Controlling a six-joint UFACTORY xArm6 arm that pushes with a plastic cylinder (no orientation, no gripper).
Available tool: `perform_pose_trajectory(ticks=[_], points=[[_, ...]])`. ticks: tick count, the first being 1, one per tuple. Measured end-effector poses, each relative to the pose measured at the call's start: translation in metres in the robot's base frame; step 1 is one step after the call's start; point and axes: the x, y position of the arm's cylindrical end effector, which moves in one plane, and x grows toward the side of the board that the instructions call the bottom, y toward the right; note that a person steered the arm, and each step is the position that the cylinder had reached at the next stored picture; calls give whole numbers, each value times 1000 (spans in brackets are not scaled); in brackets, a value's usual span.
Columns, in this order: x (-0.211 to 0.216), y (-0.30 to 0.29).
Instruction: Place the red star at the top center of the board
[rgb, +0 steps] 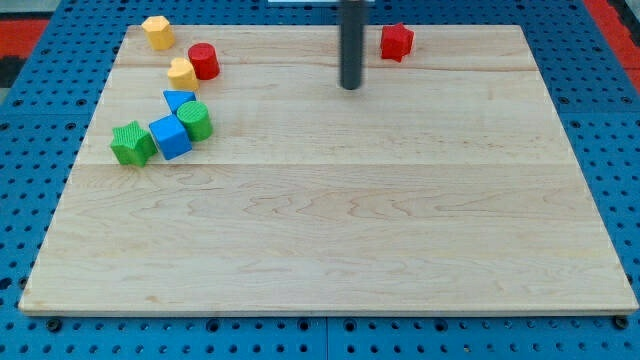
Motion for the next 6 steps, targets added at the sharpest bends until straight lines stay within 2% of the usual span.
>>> perform_pose_trajectory(ticks=[1,2,4,5,6], points=[[-32,105],[-70,80],[-81,-8],[-75,-19],[-36,-26]])
